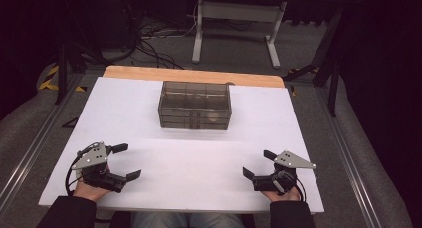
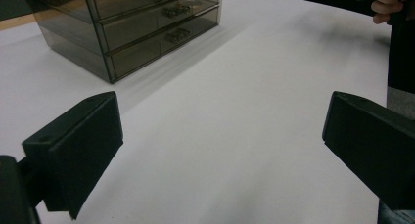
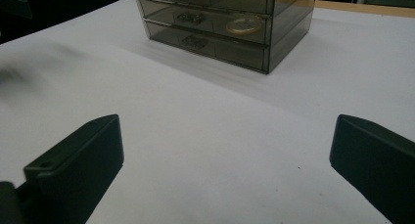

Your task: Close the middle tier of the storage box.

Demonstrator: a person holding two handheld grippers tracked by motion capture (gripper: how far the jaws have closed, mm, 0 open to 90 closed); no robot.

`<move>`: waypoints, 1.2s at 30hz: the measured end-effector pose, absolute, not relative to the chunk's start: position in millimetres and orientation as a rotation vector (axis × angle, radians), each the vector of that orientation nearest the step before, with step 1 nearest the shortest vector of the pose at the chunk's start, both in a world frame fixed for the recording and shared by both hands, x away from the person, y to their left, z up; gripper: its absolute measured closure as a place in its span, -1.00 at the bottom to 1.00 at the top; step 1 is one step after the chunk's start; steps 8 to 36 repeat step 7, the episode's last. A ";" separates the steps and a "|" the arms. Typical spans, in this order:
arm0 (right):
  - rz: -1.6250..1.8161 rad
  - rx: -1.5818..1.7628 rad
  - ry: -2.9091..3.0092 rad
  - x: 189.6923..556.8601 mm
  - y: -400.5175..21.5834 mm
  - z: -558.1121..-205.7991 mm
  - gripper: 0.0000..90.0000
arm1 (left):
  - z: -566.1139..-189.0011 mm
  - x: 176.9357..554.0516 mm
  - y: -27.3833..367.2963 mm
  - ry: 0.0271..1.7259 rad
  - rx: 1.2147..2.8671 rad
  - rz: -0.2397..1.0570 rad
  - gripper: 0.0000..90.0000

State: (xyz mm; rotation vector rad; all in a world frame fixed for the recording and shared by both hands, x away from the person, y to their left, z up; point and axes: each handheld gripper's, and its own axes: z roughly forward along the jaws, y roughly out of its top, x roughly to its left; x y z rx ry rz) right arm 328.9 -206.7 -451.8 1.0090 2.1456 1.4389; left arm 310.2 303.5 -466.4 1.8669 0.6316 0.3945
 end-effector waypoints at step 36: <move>1.441 0.994 2.148 329.6 -205.4 -452.0 -1.00 | -466.9 310.7 305.0 0.641 1.870 0.386 -0.95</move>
